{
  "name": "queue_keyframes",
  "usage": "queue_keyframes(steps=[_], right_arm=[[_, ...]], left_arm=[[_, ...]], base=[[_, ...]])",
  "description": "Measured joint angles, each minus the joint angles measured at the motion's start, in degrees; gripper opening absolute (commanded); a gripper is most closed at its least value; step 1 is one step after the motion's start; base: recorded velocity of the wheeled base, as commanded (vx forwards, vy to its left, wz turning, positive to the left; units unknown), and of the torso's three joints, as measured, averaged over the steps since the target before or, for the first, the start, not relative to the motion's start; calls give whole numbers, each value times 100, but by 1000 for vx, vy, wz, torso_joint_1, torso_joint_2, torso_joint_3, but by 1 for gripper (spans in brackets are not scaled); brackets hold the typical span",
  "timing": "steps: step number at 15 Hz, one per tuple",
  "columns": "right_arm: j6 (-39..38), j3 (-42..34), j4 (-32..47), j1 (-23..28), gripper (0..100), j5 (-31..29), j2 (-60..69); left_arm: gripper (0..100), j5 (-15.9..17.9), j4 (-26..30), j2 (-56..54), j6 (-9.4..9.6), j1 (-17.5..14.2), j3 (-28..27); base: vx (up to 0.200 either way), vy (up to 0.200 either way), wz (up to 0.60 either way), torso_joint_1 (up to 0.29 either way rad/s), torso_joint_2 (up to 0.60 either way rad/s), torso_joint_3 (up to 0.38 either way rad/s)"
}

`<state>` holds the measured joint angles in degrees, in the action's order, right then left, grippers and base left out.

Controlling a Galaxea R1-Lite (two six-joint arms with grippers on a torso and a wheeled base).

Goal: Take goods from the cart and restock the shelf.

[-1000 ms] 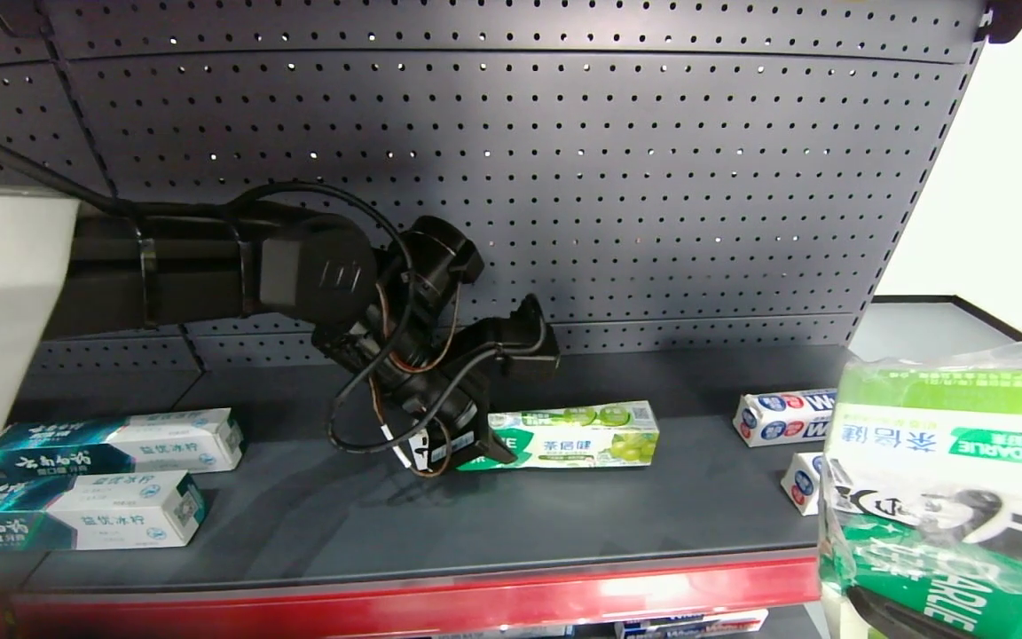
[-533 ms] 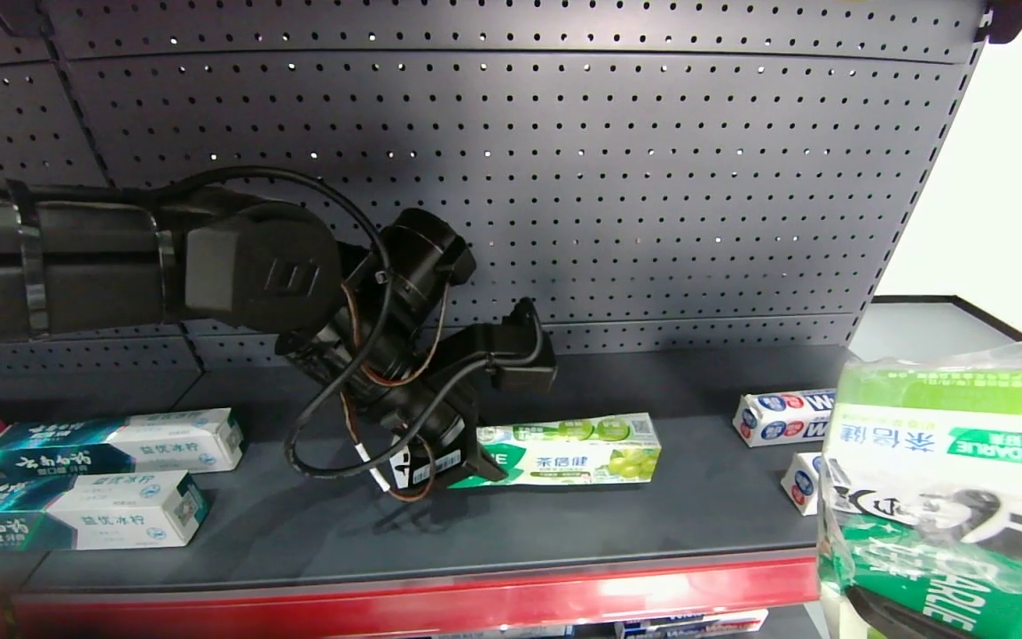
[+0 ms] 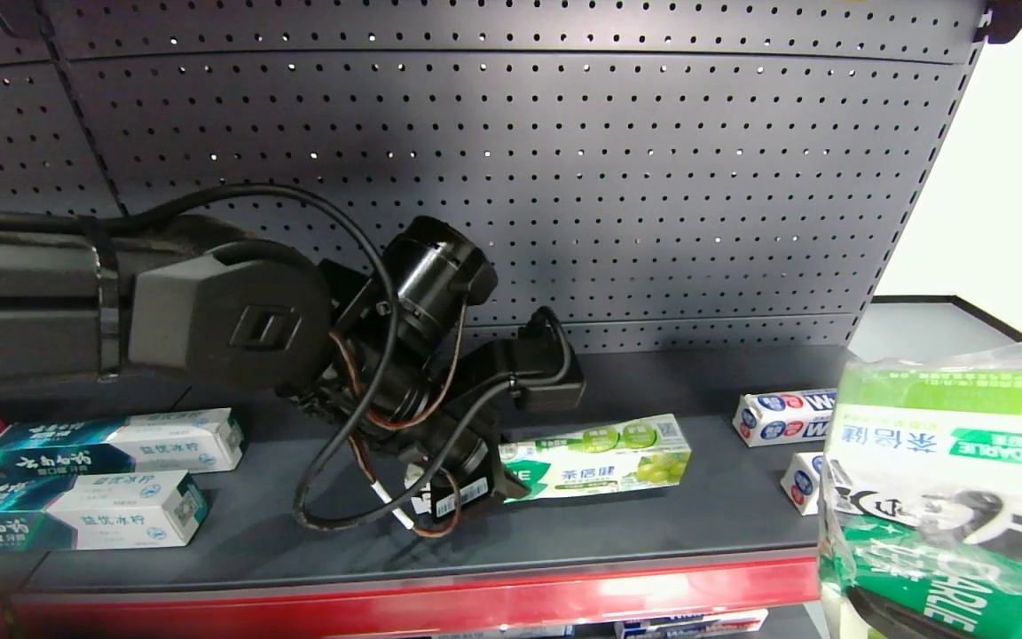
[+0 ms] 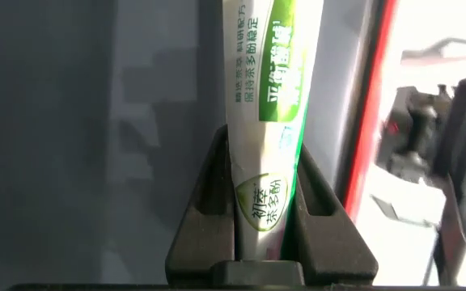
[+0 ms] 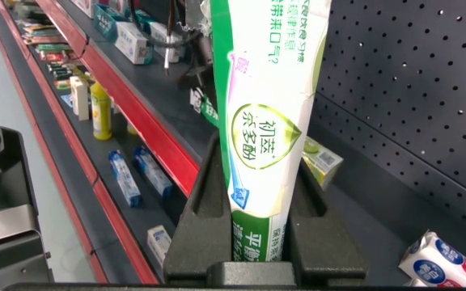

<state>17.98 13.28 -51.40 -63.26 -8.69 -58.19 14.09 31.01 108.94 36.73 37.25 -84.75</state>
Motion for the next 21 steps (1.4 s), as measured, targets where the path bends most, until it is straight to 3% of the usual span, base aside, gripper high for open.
queue_keyframes(steps=[3, 12, 17, 21], right_arm=[[0, 0, -9, 0, 0, 0, 0], [0, 0, 0, -11, 0, 2, 0], [0, 0, 2, -7, 0, 0, 0], [0, 0, 0, -11, 0, 0, 0]], left_arm=[[0, -104, -586, -150, -171, 76, 625], [0, 46, -529, -364, -129, 23, 873], [0, 110, -525, -391, 123, -101, 978], [0, 118, -534, -391, 145, -145, 997]], base=[[0, 0, 0, 0, 0, 0], [0, 0, 0, 0, 0, 0], [0, 0, 0, 0, 0, 0], [0, 0, 0, 0, 0, 0]])
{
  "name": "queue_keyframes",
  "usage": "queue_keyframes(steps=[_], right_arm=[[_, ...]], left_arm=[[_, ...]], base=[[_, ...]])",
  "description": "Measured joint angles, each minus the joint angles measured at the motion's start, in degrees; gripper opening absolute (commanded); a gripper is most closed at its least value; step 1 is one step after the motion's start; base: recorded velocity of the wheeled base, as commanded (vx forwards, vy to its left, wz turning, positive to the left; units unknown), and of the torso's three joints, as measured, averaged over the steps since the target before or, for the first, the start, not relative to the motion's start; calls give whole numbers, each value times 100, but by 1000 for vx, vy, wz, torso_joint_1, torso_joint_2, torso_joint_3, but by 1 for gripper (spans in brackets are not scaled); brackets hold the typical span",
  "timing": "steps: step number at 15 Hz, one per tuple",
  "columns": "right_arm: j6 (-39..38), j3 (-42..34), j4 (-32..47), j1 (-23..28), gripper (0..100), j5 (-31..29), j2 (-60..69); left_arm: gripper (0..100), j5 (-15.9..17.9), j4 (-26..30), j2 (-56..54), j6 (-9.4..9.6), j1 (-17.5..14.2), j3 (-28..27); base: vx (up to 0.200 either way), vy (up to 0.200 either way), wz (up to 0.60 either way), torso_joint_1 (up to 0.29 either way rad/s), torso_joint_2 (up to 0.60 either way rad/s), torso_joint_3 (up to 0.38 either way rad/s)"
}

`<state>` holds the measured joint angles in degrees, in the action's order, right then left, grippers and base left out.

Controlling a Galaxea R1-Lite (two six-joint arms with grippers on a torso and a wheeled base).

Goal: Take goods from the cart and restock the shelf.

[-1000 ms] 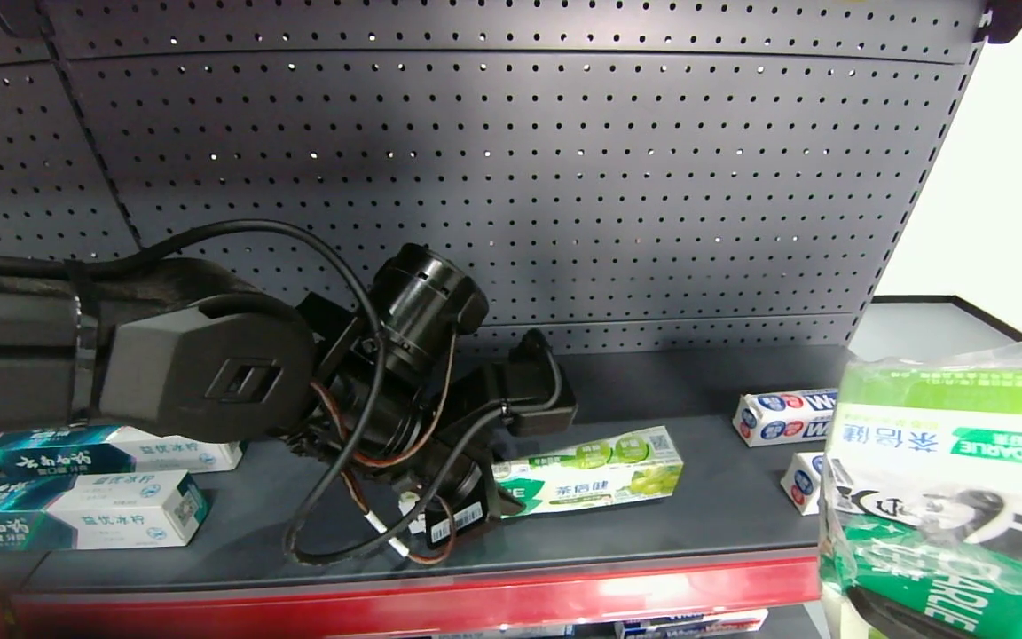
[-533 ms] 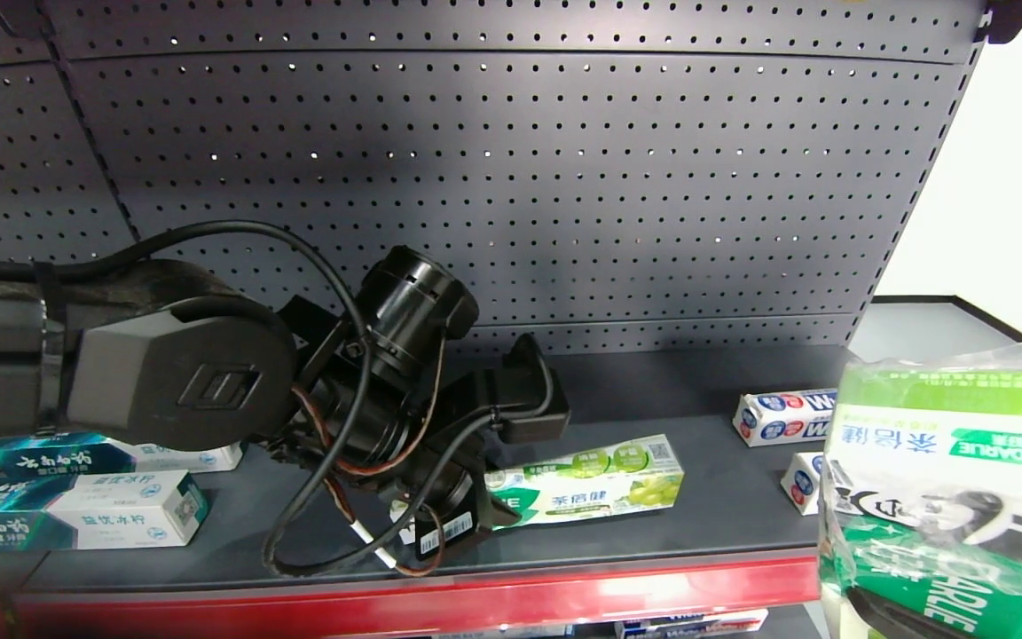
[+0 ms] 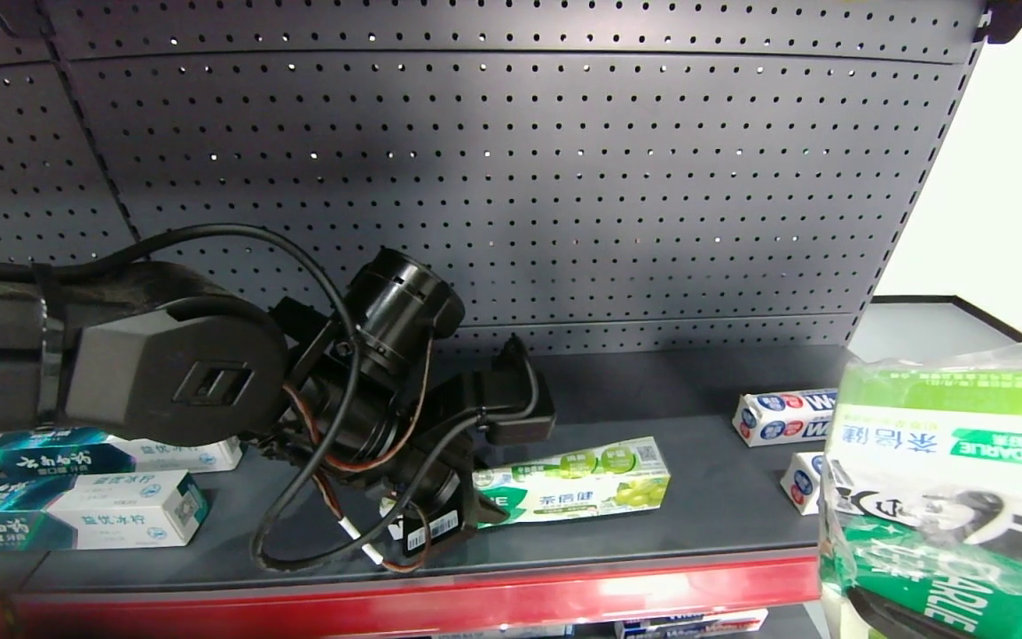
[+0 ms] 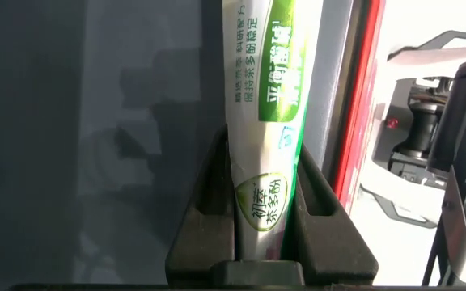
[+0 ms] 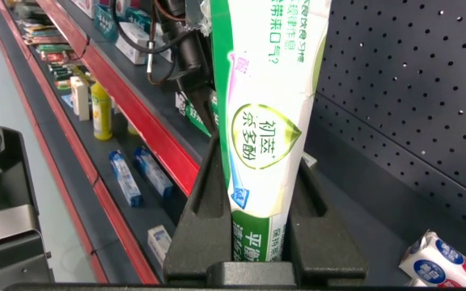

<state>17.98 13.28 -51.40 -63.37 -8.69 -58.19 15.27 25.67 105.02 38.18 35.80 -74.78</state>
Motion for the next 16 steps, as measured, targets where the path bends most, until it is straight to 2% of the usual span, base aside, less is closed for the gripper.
queue_keyframes(steps=[11, 12, 16], right_arm=[[0, 0, 0, 4, 0, 0, 0], [0, 0, 0, 0, 0, 0, 0], [0, 0, 0, 0, 0, -1, 0]], left_arm=[[0, -28, -11, 0, -20, 88, 195], [100, -33, -15, 0, -20, 93, 206], [100, -74, -123, -6, -28, 90, 317]], base=[[0, 0, 0, 0, 0, 0], [0, 0, 0, 0, 0, 0], [0, 0, 0, 0, 0, 0]])
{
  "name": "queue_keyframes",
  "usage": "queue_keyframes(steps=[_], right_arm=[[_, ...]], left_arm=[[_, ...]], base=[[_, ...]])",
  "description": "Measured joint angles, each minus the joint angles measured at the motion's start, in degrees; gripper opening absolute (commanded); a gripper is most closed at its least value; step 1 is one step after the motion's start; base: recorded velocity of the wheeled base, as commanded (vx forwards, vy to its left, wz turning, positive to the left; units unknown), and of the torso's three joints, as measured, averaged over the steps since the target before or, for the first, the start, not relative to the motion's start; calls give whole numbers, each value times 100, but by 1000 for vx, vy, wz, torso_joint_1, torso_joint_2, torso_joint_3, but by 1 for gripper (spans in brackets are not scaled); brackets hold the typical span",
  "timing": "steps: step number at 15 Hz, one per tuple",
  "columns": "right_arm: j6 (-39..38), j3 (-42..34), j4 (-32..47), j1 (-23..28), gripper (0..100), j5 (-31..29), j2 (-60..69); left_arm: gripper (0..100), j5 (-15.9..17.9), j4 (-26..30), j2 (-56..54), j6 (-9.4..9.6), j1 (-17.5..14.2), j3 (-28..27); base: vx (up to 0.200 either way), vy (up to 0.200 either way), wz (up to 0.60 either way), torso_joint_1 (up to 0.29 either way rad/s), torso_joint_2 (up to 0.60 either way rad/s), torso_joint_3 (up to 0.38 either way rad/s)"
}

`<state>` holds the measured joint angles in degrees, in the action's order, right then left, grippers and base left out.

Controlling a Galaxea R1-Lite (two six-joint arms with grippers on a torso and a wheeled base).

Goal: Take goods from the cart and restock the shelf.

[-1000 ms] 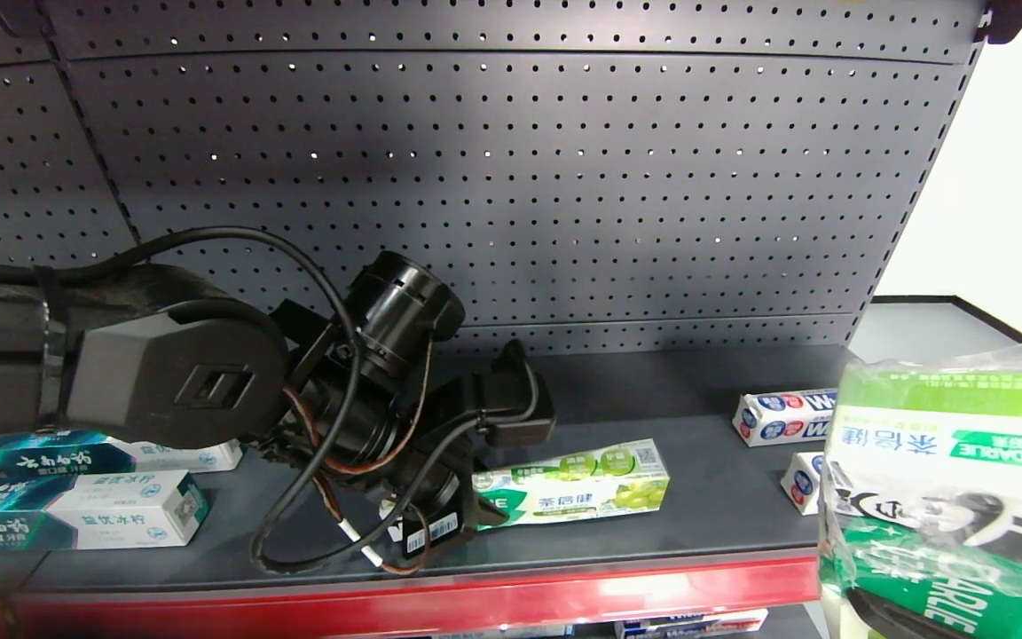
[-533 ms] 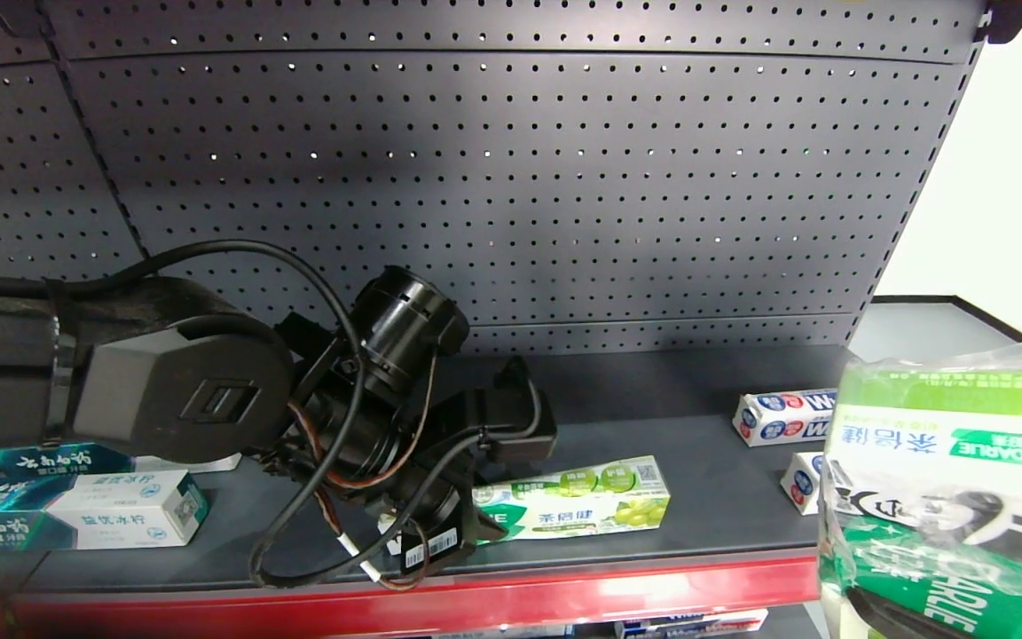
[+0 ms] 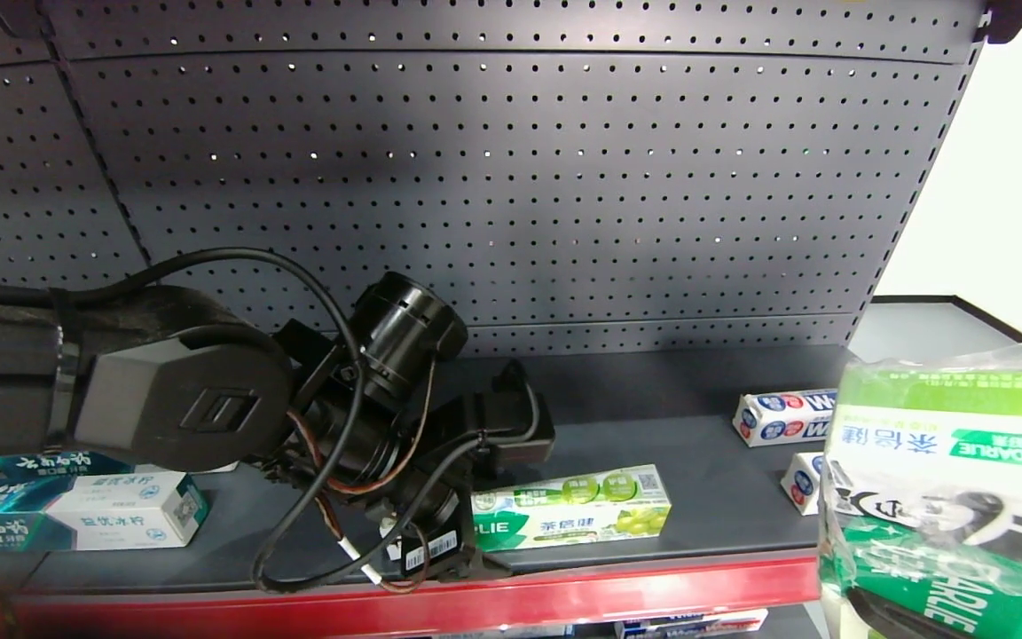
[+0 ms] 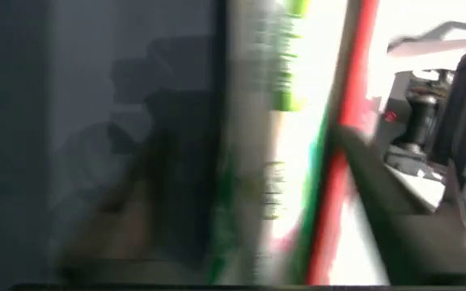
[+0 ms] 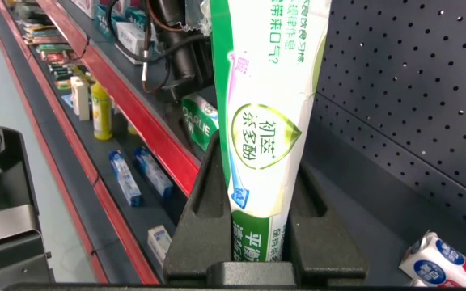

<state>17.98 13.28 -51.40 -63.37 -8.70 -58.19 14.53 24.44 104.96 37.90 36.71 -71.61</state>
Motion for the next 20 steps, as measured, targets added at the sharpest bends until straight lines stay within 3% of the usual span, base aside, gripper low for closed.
queue_keyframes(steps=[9, 13, 16, 20], right_arm=[[0, -35, -2, 28, 0, -10, -5], [0, -30, 0, 59, 0, -10, -7], [2, -9, 0, 119, 0, -7, -28], [-6, 34, -2, 417, 0, -10, -44]], left_arm=[[100, 30, 77, -664, -22, -167, 240], [100, 24, 57, -1287, -33, -347, 590], [100, -13, 51, -1842, -191, -388, 902], [100, -307, -26, -2719, -240, -549, 1406]], base=[[0, 0, 0, 0, 0, 0], [0, 0, 0, 0, 0, 0], [0, 0, 0, 0, 0, 0], [0, 0, 0, 0, 0, 0]])
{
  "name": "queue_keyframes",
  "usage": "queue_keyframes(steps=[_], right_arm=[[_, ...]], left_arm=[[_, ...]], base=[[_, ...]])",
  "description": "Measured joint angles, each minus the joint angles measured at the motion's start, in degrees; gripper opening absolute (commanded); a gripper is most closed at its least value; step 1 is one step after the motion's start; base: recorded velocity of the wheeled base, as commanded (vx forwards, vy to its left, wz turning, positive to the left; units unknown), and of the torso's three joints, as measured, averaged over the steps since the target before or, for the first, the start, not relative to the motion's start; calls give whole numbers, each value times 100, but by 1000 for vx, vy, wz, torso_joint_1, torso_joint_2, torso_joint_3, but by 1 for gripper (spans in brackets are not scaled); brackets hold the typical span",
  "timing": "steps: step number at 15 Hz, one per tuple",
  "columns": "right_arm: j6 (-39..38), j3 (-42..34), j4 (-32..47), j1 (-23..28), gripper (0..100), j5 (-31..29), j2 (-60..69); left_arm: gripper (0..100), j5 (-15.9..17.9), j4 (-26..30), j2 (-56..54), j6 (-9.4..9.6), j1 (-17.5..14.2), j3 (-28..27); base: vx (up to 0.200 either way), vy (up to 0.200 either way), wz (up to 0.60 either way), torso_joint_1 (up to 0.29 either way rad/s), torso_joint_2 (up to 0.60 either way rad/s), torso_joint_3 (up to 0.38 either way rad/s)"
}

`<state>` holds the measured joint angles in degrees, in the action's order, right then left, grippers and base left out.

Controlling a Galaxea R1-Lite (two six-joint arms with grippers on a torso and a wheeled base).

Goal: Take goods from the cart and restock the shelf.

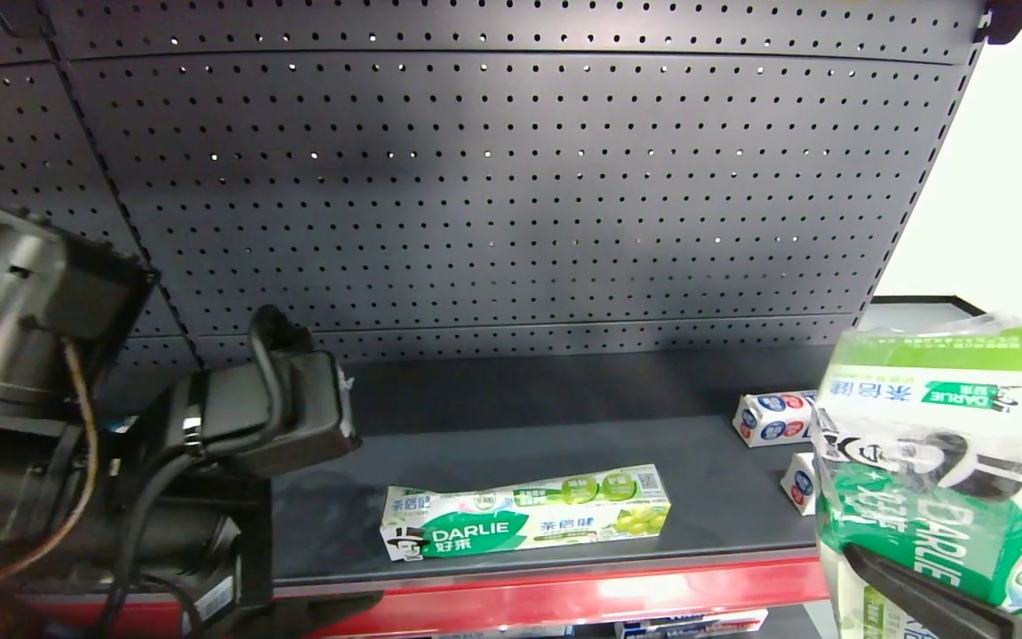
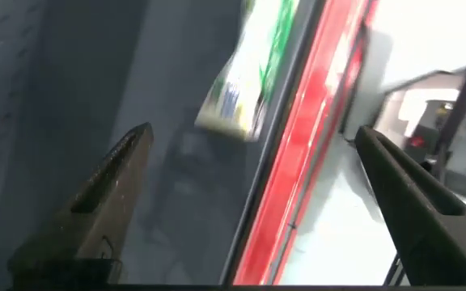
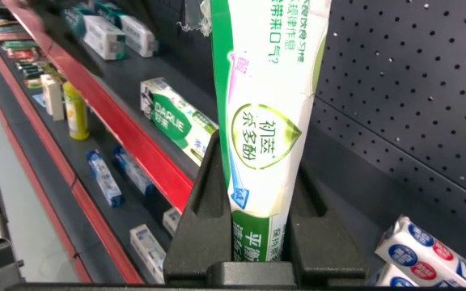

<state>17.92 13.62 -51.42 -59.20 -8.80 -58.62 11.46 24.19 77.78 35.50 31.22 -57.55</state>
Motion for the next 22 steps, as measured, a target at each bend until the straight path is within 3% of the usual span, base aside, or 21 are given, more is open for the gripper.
queue_keyframes(steps=[3, 8, 11, 13, 16, 19, 21, 22], right_arm=[[-2, 40, 0, 112, 0, 2, -50], [6, 317, -17, 146, 0, 10, -312], [9, 463, -34, 140, 0, 10, -518], [6, 578, -39, 149, 0, 10, -673], [9, 634, -48, 215, 0, 7, -789], [28, 661, -61, 247, 0, 10, -830], [35, 661, -61, 256, 0, 5, -830], [37, 664, -59, 261, 0, 7, -829]], left_arm=[[100, -158, -200, -728, -63, -284, 579], [100, -534, -545, -2387, -859, -557, 1671], [100, -774, -590, -3288, -1090, -700, 2136], [100, -889, -590, -4033, -1252, -986, 2478], [100, -1190, -550, -5297, -1763, -1476, 3016], [100, -1507, -533, -6516, -2029, -2114, 3650], [100, -1748, -719, -6929, -2380, -2426, 3796], [100, -1769, -602, -7045, -2450, -2627, 3772]], base=[[0, 0, 0, 0, 0, 0], [0, 0, 0, 0, 0, 0], [0, 0, 0, 0, 0, 0], [0, 0, 0, 0, 0, 0], [0, 0, 0, 0, 0, 0], [0, 0, 0, 0, 0, 0], [0, 0, 0, 0, 0, 0], [0, 0, 0, 0, 0, 0]])
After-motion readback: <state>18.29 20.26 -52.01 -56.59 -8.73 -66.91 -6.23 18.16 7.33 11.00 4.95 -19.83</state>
